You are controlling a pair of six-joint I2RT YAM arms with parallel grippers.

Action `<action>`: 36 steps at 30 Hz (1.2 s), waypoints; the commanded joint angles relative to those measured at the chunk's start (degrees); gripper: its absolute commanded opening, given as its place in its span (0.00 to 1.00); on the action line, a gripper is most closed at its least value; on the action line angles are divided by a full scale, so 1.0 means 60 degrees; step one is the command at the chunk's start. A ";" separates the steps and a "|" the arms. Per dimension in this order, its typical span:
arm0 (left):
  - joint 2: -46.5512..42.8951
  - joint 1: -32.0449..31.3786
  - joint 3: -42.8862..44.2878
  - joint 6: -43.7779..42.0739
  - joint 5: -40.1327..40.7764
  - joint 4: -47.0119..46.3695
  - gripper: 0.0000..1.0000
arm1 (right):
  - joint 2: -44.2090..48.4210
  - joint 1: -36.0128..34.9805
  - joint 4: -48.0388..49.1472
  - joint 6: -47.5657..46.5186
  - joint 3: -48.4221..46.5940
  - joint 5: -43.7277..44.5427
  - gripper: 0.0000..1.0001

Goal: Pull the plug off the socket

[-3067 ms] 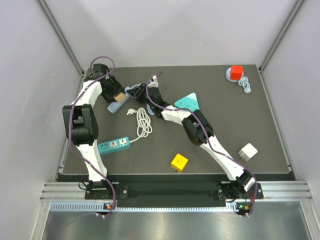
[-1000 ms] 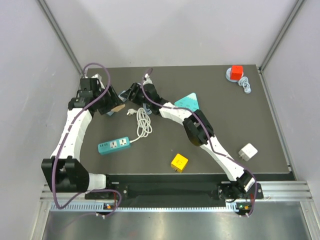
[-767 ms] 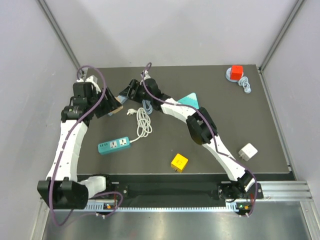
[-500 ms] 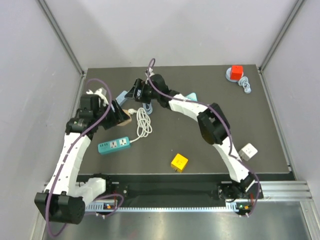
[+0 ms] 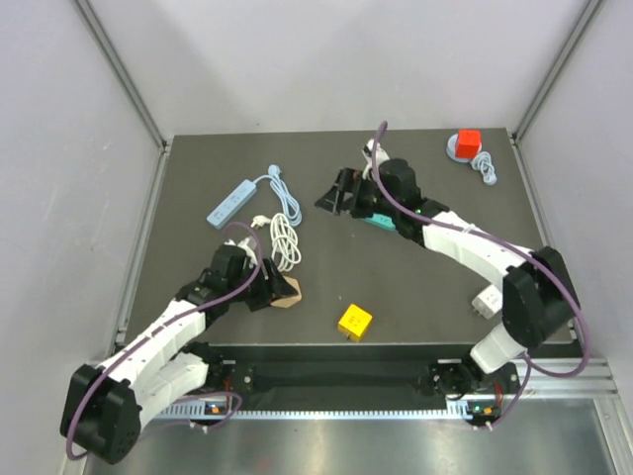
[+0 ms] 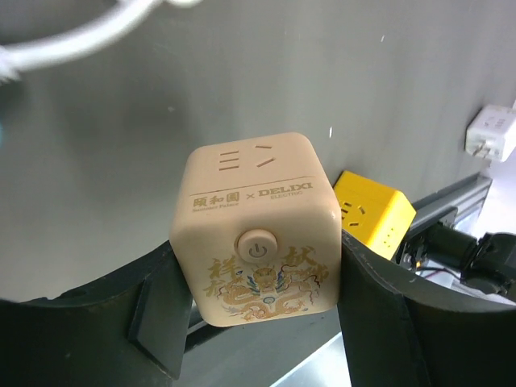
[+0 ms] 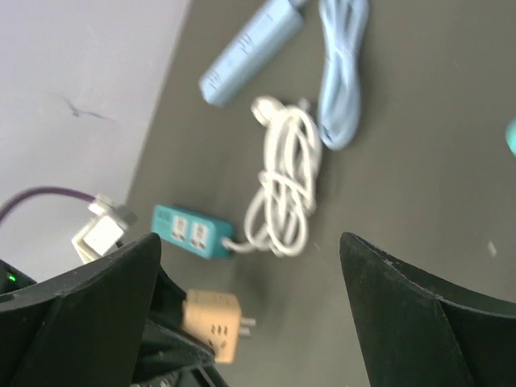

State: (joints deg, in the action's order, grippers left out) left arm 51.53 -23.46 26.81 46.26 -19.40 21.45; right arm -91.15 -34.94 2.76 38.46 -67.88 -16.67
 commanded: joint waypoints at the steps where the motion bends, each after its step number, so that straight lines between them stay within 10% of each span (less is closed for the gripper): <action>1: 0.0083 -0.0469 -0.0541 0.1020 0.0039 -0.3002 0.00 | 0.1098 0.0139 0.0199 -0.0286 0.1481 0.0125 0.91; 21: 0.3175 -0.1539 -0.2475 0.2765 -0.0531 -0.9041 0.00 | 0.4279 0.0769 0.0125 -0.0595 0.4223 0.1035 0.93; 26: 0.2795 -0.1553 -0.2286 0.2164 -0.0459 -0.7636 0.47 | 0.4308 0.0769 0.0301 -0.0433 0.4559 0.0961 0.93; 36: 0.0598 -0.1539 -0.1041 0.0524 0.0581 -0.2933 0.95 | 0.4338 0.0769 0.0374 -0.0243 0.4765 0.0932 0.93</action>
State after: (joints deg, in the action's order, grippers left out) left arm 58.65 -32.42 16.47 54.65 -18.87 -5.67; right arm -66.26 -30.96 2.11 36.27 -39.72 -10.81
